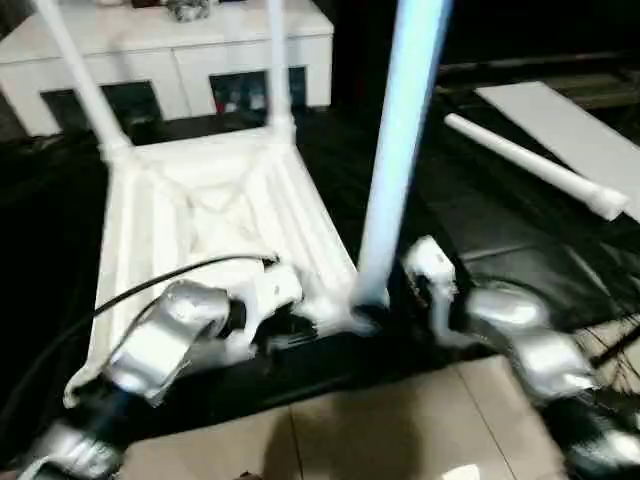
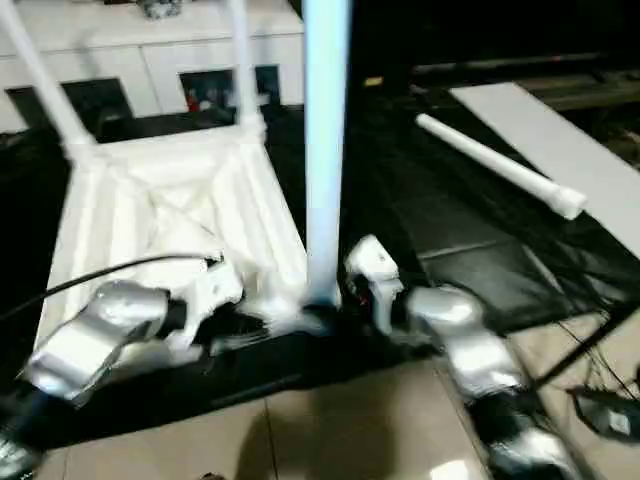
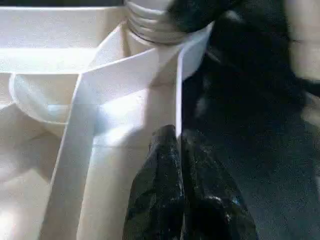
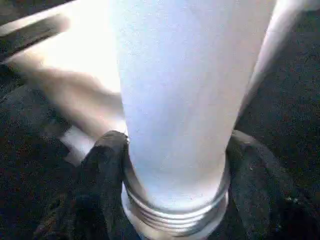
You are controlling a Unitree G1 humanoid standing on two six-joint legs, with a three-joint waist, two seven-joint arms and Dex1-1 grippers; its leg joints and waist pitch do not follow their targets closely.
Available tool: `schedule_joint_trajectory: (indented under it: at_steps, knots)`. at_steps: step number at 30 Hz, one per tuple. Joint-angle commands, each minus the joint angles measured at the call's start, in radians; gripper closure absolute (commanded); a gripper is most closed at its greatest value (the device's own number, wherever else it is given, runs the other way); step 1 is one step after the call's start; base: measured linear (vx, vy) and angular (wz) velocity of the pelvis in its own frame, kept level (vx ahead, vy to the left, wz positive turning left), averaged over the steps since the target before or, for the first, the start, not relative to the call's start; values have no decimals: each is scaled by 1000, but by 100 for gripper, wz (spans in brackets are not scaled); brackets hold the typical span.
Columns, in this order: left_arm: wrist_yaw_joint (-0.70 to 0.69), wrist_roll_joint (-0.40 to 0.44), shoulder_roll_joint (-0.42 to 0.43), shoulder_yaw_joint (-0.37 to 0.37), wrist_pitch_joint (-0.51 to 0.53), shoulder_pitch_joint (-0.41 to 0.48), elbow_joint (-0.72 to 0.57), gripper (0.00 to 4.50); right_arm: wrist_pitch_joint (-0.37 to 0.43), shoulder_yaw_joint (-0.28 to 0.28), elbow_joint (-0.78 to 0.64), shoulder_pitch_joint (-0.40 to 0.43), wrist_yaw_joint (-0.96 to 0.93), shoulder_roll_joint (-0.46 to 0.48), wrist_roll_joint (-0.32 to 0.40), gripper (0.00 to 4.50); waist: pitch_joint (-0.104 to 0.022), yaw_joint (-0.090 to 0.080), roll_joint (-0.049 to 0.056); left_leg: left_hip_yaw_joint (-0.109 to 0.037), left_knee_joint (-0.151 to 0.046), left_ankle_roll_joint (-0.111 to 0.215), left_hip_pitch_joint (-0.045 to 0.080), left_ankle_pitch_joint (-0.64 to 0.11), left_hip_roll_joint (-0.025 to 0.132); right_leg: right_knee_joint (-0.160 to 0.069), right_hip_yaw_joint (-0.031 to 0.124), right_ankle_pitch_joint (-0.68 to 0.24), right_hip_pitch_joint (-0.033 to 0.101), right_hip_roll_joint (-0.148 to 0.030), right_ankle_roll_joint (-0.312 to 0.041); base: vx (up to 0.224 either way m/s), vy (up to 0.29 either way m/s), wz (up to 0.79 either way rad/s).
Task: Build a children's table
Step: Rotate leg to tighten
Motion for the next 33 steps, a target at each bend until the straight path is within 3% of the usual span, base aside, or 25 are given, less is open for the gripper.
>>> schedule_joint_trajectory:
  at_steps: [1,3,5,8,10,11,12,19,21,23,25,27,29,33]
  knots:
    - [118,6,-59,7,46,7,65,450,32,-83,99,-22,-213,31,-15,185,-46,-4,-3,-15,-81,-33,18,-365,25,-94,31,-404,33,-46,-168,-57,11,-6]
    - [250,8,-159,41,63,-18,124,450,32,-122,176,-60,-380,105,-11,185,-47,-11,-5,-20,-83,-36,14,-382,26,-97,30,-396,33,-45,-154,0,0,0]
    - [317,13,-203,54,53,-35,156,450,22,-129,212,-80,-450,138,-16,185,-48,-17,-5,-19,-83,-35,16,-398,24,-101,29,-389,29,-42,-153,0,0,0]
    - [432,28,-301,65,-1,-84,230,450,-28,-96,300,-144,-520,230,-52,185,-50,-15,-7,-15,-78,-25,21,-409,21,-105,29,-378,24,-40,-146,0,0,0]
    - [444,39,-316,65,-18,-96,249,450,-52,-82,320,-162,-525,250,-77,185,-50,-12,-9,-15,-79,-12,15,-395,20,-107,29,-382,26,-43,-137,0,0,0]
    - [445,46,-318,65,-21,-99,255,450,-61,-77,324,-167,-532,254,-88,130,-51,-11,-9,-14,-78,-10,15,-387,21,-105,30,-373,26,-43,-135,0,0,0]
    - [436,53,-308,61,-23,-99,254,450,-74,-77,317,-166,-504,257,-83,130,-52,-9,-13,-13,-79,-4,12,-373,22,-103,30,-350,28,-43,-136,0,0,0]
    - [359,60,-216,46,-62,-82,223,450,-155,-94,259,-151,-452,210,-77,74,-54,-10,-7,-11,-79,16,5,-324,23,-95,29,-281,35,-43,-160,0,0,0]
    - [277,52,-174,27,-92,-64,196,450,-160,-77,227,-143,-411,164,-106,54,-54,-8,-6,-11,-79,17,5,-314,23,-94,29,-271,38,-43,-167,0,0,0]
    - [213,53,-130,7,-83,-44,162,450,-131,-62,168,-120,-307,126,-89,41,-56,-4,-4,-10,-78,25,8,-308,26,-92,30,-241,39,-42,-174,0,0,0]
    - [70,62,-26,-46,-124,-17,117,450,-108,5,39,-54,-72,17,-71,41,-57,-1,0,-7,-75,40,9,-280,28,-86,30,-186,39,-39,-192,0,0,0]
    - [-17,43,26,-63,-120,-1,88,450,-109,44,-36,-11,67,-54,-53,41,-57,3,1,-10,-76,49,7,-262,31,-79,30,-136,45,-37,-195,0,0,0]
    - [-95,20,63,-76,-136,16,57,450,-99,66,-87,22,165,-106,-28,41,-59,7,2,-8,-73,64,10,-237,32,-71,30,-73,47,-38,-230,0,0,0]
    - [-230,-21,131,-110,-116,42,-12,450,-77,90,-148,58,296,-175,18,41,-56,10,5,-7,-76,67,13,-252,35,-70,31,-84,45,-39,-257,0,0,0]
